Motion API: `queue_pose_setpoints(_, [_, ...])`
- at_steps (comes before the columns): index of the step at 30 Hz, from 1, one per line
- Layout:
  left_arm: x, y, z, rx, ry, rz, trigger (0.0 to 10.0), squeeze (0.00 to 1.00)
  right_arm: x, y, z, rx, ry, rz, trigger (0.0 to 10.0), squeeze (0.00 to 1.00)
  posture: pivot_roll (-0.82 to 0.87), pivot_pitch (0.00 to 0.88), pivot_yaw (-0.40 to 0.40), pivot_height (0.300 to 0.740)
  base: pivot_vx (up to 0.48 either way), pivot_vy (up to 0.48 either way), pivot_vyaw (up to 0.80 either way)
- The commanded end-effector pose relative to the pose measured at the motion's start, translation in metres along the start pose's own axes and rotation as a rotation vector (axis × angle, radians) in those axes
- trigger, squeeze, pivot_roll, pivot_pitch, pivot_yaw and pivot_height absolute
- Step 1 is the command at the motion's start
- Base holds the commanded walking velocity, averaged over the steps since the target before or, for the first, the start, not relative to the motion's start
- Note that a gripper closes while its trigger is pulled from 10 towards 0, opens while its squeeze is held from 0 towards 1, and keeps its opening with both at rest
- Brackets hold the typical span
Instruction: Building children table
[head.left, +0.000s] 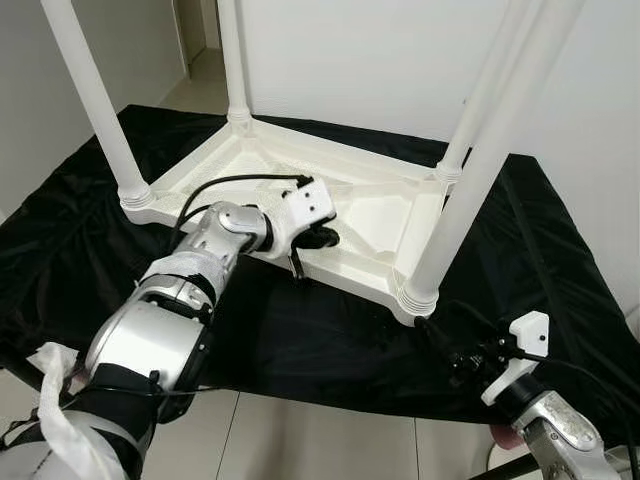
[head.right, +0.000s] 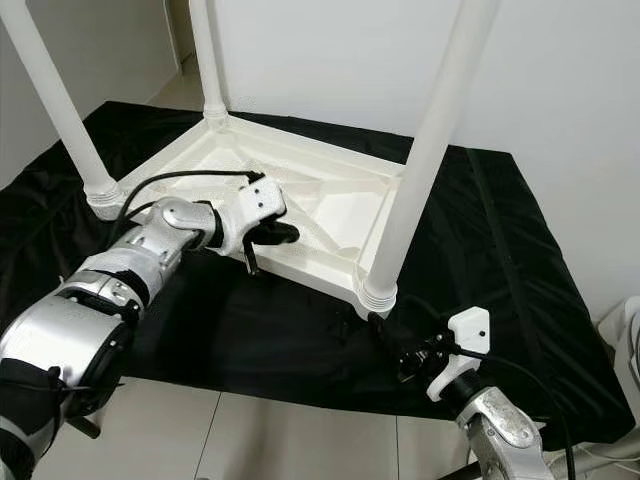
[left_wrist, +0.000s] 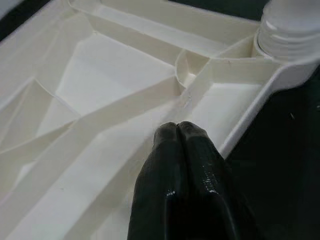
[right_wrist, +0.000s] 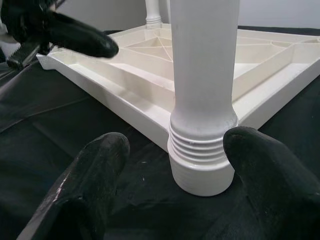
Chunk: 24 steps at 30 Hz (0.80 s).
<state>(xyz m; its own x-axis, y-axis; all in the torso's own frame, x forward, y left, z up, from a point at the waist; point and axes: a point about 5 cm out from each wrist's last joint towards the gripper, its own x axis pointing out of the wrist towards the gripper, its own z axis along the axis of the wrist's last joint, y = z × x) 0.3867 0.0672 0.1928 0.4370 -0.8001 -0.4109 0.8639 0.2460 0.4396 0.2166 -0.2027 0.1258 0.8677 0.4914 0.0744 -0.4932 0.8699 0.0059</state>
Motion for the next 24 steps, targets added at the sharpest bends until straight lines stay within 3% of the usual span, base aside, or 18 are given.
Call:
queue_pose_setpoints(1, [0.007, 0.004, -0.003, 0.031, 0.041, 0.229, 10.0, 0.0, -0.001, 0.001, 0.002, 0.01, -0.011, -0.012, 10.0, 0.0, -0.14, 0.034, 0.006, 0.74, 0.0, 0.0, 0.0])
queue_pose_setpoints(12, [0.029, -0.02, -0.01, 0.077, 0.109, 0.177, 10.0, 0.0, 0.002, -0.006, 0.014, -0.007, -0.078, -0.11, 10.0, 0.0, -0.15, 0.045, 0.005, 0.74, 0.0, 0.0, 0.0])
queue_pose_setpoints(18, [0.029, -0.024, -0.013, 0.105, 0.122, 0.136, 10.0, 0.0, 0.007, -0.011, 0.018, -0.02, -0.099, -0.142, 10.0, 0.0, -0.14, 0.043, 0.0, 0.74, 0.0, 0.0, 0.0])
queue_pose_setpoints(24, [0.022, -0.023, -0.019, 0.104, 0.118, 0.098, 10.0, 0.0, 0.025, -0.015, 0.018, -0.037, -0.099, -0.114, 10.0, 0.0, -0.13, 0.039, 0.005, 0.74, 0.0, 0.0, 0.0])
